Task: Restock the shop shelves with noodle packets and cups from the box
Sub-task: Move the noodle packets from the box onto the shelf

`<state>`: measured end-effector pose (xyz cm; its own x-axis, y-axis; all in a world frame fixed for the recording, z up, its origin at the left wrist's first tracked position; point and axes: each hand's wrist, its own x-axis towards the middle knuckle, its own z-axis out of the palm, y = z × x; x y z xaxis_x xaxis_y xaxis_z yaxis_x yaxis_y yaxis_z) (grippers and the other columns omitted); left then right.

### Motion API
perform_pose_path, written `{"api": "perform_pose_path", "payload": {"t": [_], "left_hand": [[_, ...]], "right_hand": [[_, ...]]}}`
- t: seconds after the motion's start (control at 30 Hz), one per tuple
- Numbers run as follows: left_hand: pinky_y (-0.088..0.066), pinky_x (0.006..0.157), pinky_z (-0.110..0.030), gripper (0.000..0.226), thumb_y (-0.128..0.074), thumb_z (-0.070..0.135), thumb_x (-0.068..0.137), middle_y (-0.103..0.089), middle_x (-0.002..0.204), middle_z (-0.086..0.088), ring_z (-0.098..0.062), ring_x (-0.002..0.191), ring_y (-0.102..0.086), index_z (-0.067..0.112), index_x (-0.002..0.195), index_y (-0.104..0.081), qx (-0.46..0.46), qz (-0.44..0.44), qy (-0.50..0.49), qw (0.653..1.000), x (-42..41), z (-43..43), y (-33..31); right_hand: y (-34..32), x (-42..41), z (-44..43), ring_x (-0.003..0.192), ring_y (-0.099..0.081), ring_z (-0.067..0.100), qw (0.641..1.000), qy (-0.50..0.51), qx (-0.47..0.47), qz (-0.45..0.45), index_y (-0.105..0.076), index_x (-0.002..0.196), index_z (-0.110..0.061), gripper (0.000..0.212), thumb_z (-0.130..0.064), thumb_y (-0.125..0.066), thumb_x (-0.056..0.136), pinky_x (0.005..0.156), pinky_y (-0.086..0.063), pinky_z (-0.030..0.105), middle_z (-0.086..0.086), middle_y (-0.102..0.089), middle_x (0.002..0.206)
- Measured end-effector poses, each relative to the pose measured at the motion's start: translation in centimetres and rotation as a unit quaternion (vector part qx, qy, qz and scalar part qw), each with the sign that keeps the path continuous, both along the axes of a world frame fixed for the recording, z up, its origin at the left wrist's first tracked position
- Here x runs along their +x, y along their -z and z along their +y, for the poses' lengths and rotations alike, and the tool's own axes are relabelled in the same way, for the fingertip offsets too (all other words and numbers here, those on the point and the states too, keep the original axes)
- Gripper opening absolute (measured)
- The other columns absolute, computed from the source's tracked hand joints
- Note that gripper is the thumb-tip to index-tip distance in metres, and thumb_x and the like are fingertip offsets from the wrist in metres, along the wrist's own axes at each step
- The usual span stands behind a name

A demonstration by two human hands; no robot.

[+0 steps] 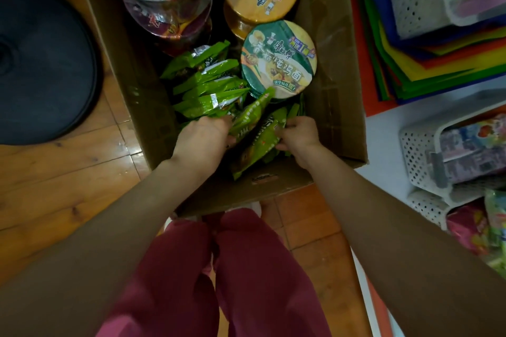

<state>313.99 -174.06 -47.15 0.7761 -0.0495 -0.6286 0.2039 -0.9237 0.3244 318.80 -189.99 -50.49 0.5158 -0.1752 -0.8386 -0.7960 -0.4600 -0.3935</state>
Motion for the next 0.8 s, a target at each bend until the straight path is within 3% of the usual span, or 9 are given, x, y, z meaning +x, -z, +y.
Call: {"api": "perform_pose_path", "payload": {"t": [0.13,0.23,0.5,0.67,0.8], "left_hand": [[-0.040,0.066,-0.037,0.020,-0.045,0.019,0.098,-0.063,0.100,-0.021,-0.040,0.093,-0.061,0.003,0.107,-0.050,0.014,-0.026,0.010,1.000,-0.9,1.2,-1.6],[-0.036,0.064,-0.036,0.020,-0.043,0.020,0.099,-0.063,0.097,-0.023,-0.042,0.091,-0.061,0.002,0.106,-0.049,0.025,-0.043,0.002,0.999,-1.2,2.0,-4.2],[-0.039,0.057,-0.039,0.014,-0.046,0.018,0.098,-0.063,0.086,-0.022,-0.043,0.081,-0.061,0.005,0.100,-0.050,0.023,-0.115,-0.065,0.991,-1.1,4.4,-15.7],[-0.030,0.063,-0.036,0.022,-0.041,0.023,0.099,-0.064,0.096,-0.020,-0.042,0.090,-0.060,0.007,0.108,-0.053,0.075,-0.150,-0.050,0.985,-0.3,5.7,-24.6],[-0.034,0.062,-0.038,0.018,-0.043,0.017,0.098,-0.065,0.098,-0.018,-0.042,0.091,-0.060,0.010,0.111,-0.054,0.104,-0.180,-0.057,0.977,-0.1,7.2,-31.3]], "right_hand": [[-1.0,-0.7,-0.2,0.093,-0.064,0.037,0.998,-0.002,-0.047,-0.037,-0.060,0.096,0.016,0.015,0.008,-0.051,0.086,0.075,-0.056,0.041,0.027,-0.063,0.105],[-3.2,-0.8,-0.5,0.088,-0.066,0.036,0.997,-0.018,-0.055,-0.059,-0.064,0.078,0.005,0.013,0.004,-0.053,0.084,0.076,-0.057,0.049,0.027,-0.066,0.097],[-14.5,-0.6,-0.1,0.086,-0.064,0.038,0.969,-0.156,-0.052,-0.186,-0.067,0.088,0.006,0.012,-0.002,-0.058,0.084,0.079,-0.051,0.056,0.025,-0.067,0.088],[-23.8,0.0,0.8,0.080,-0.063,0.040,0.927,-0.254,-0.070,-0.268,-0.065,0.084,0.013,0.014,0.002,-0.056,0.083,0.069,-0.049,0.048,0.029,-0.067,0.083],[-31.0,0.4,1.8,0.095,-0.062,0.037,0.912,-0.286,-0.080,-0.282,-0.065,0.094,0.010,0.016,0.002,-0.056,0.084,0.080,-0.049,0.044,0.027,-0.067,0.096]]}}
